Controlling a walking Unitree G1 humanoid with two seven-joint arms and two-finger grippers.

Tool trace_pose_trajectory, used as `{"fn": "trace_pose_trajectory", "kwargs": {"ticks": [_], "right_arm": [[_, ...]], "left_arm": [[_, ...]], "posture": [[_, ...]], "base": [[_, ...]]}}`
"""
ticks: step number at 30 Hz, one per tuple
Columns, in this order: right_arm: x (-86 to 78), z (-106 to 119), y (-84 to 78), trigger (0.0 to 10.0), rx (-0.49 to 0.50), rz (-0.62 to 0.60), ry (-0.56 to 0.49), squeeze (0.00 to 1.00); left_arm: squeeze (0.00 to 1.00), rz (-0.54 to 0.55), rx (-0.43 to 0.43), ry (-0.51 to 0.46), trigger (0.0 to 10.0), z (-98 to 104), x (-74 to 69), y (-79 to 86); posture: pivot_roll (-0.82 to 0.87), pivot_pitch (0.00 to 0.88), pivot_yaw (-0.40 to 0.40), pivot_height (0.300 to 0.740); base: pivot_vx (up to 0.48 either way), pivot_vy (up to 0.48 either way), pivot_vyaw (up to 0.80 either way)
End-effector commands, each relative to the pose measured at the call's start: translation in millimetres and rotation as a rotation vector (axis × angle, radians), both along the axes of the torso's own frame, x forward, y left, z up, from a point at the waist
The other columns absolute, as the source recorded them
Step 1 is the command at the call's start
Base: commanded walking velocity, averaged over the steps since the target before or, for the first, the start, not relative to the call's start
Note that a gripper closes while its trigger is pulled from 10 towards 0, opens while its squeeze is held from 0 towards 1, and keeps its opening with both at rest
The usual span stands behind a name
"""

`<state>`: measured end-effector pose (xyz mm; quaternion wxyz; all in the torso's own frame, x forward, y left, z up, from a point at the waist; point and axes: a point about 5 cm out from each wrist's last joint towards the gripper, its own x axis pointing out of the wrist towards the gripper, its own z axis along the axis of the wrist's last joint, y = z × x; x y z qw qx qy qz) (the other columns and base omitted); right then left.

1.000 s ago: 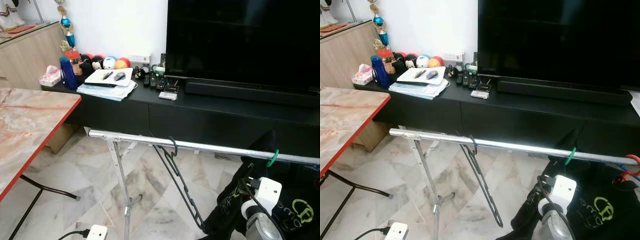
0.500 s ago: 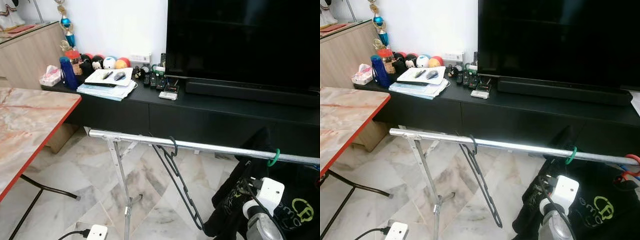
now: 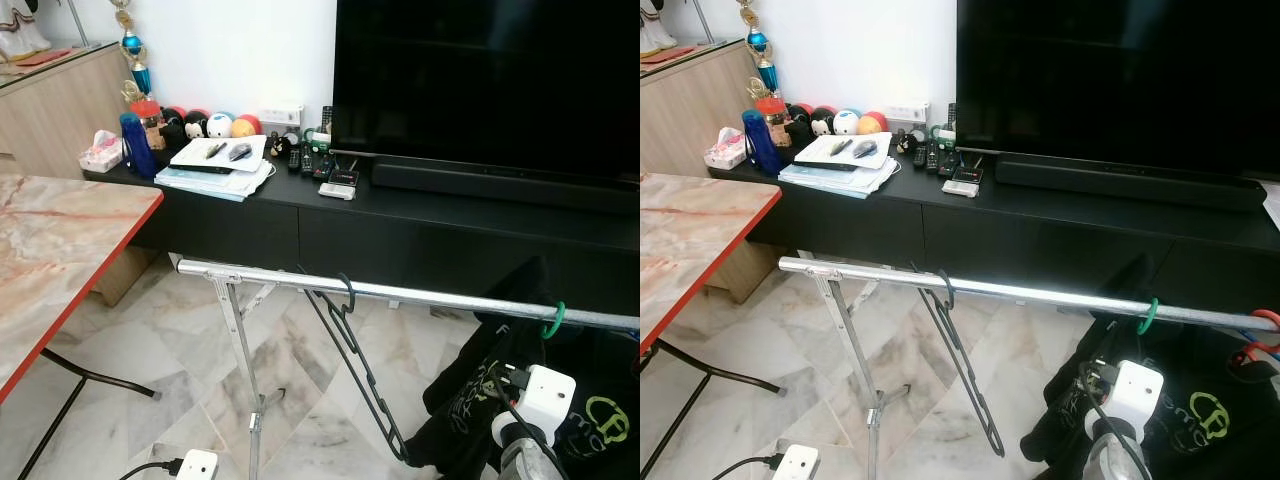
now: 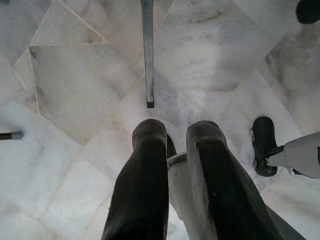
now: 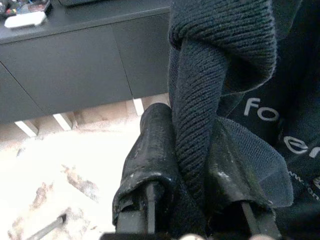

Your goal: Hang hanger

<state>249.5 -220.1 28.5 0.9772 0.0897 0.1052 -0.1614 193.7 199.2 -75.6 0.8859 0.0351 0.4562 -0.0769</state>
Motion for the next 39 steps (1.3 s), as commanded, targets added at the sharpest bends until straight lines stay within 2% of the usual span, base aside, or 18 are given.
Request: {"fn": "trace_pose_trajectory", "kwargs": {"ticks": [1, 7, 11, 16, 19, 25, 31, 39], "right_arm": [[6.5, 20, 0.9, 0.0, -0.044, 0.012, -0.116, 0.00], [4.8, 30, 3.2, 0.0, -0.068, 0.011, -0.190, 0.00], [0.9, 29, 4.2, 0.0, -0.076, 0.011, -0.193, 0.00], [-12.4, 21, 7.4, 0.0, -0.103, 0.035, -0.149, 0.00], [-28.4, 12, 9.6, 0.0, -0.137, 0.065, -0.109, 0.00], [-44.0, 3, 5.7, 0.0, -0.139, 0.060, -0.070, 0.00], [-49.6, -6, 2.7, 0.0, -0.138, 0.058, -0.027, 0.00], [-47.1, -42, 8.5, 0.0, -0.002, 0.078, 0.102, 0.00]], "left_arm": [[0.00, -0.017, 0.005, 0.014, 10.0, -2, -3.6, -1.3], [0.00, -0.025, 0.007, 0.015, 10.0, -2, -3.8, -2.4], [0.00, -0.029, 0.006, 0.015, 10.0, -2, -3.7, -3.3], [0.00, -0.027, 0.004, 0.012, 10.0, -2, -3.2, -3.7], [0.00, -0.022, 0.002, 0.012, 10.0, -2, -3.4, -4.0], [0.00, -0.021, 0.001, 0.018, 10.0, -4, -5.9, -5.2], [0.00, -0.018, 0.002, 0.014, 10.0, -4, -5.7, -5.4], [0.00, -0.024, 0.007, 0.016, 10.0, -4, -6.4, -5.0]], "posture": [[-0.04, 0.000, 0.010, 0.740], [-0.05, 0.000, 0.009, 0.740], [-0.05, 0.000, 0.006, 0.740], [-0.05, 0.000, 0.002, 0.740], [-0.06, 0.000, 0.002, 0.740], [-0.07, 0.005, 0.002, 0.740], [-0.07, 0.010, -0.001, 0.740], [-0.06, 0.012, 0.008, 0.740]], "base": [[0.000, 0.000, 0.00], [0.000, 0.000, 0.00], [0.000, 0.000, 0.00], [0.000, 0.000, 0.00], [0.000, 0.000, 0.00], [0.000, 0.000, 0.00], [0.000, 0.000, 0.00], [0.000, 0.000, 0.00]]}}
